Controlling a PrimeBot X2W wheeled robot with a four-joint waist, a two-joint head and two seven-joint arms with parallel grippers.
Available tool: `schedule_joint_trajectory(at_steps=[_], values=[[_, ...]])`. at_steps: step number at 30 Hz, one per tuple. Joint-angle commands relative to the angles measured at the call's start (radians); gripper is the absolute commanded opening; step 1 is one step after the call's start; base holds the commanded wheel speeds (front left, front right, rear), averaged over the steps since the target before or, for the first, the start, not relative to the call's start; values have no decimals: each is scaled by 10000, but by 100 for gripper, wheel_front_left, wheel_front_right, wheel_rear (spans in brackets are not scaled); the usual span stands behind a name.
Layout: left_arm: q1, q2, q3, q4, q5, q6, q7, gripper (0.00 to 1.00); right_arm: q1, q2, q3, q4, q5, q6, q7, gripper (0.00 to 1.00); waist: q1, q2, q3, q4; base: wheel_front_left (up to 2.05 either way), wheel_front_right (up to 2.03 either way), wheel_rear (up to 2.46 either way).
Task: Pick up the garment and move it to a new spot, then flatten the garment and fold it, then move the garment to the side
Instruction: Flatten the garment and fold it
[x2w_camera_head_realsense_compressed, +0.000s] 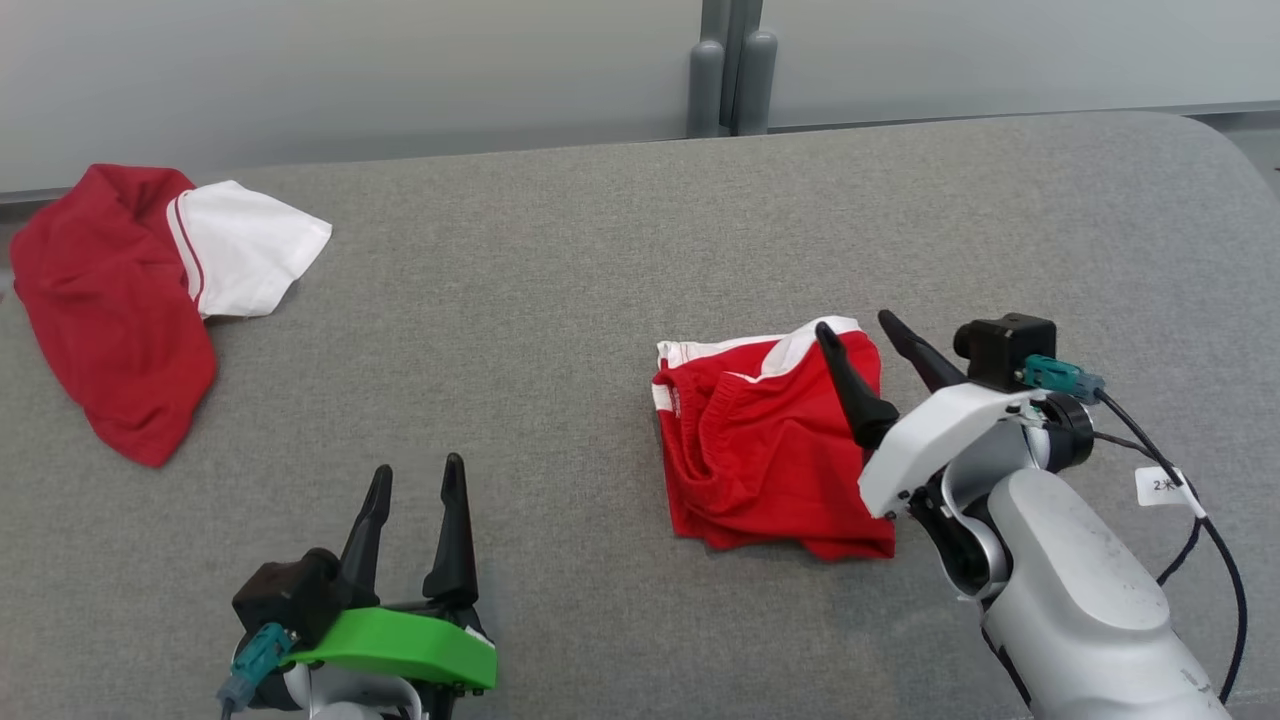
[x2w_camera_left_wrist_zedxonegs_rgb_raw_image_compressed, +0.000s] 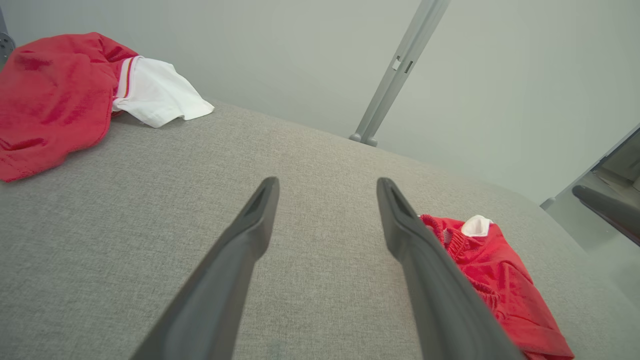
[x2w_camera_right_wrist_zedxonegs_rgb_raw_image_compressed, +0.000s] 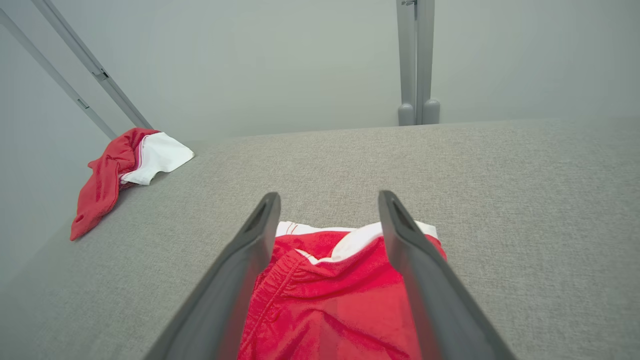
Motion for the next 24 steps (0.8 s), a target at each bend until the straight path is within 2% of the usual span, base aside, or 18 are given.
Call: schedule_joint_trajectory(at_steps=[1,3,4,5,7,8,9,10,17,24], values=[[209,44,-44,-77,55,50,1,100,322,-27,-283,-173,-233,4,-209,100,0,0,-43,-127,0,0,0],[219,43,-72,-120,68,63,1,100,544,42,-641,-358,-356,4,-323,100,0,0,-51,-187,0,0,0],[213,43,-88,-131,72,60,1,100,649,69,-808,-447,-422,4,-375,67,0,0,-55,-211,0,0,0],[218,46,-98,-145,73,69,4,100,765,100,-952,-520,-498,4,-378,44,0,0,-59,-233,0,0,0],[230,53,-120,-151,66,79,11,100,1027,178,-1226,-661,-602,4,-342,24,0,0,-59,-265,0,0,0],[230,53,-120,-151,66,79,11,100,1027,178,-1226,-661,-602,4,-342,24,0,0,-59,-265,0,0,0],[227,62,-129,-147,59,73,14,100,1154,214,-1364,-729,-616,4,-309,9,0,0,-55,-271,0,0,0],[223,63,-144,-153,57,78,17,100,1275,237,-1472,-785,-638,4,-284,0,0,0,-49,-273,0,0,0],[147,101,-237,-178,29,84,35,100,1787,351,-2070,-931,-882,4,8,0,0,0,127,-157,0,0,0],[-136,75,-341,-138,-47,64,44,100,1108,413,-1950,-310,-1121,4,437,0,0,0,497,433,0,0,0]])
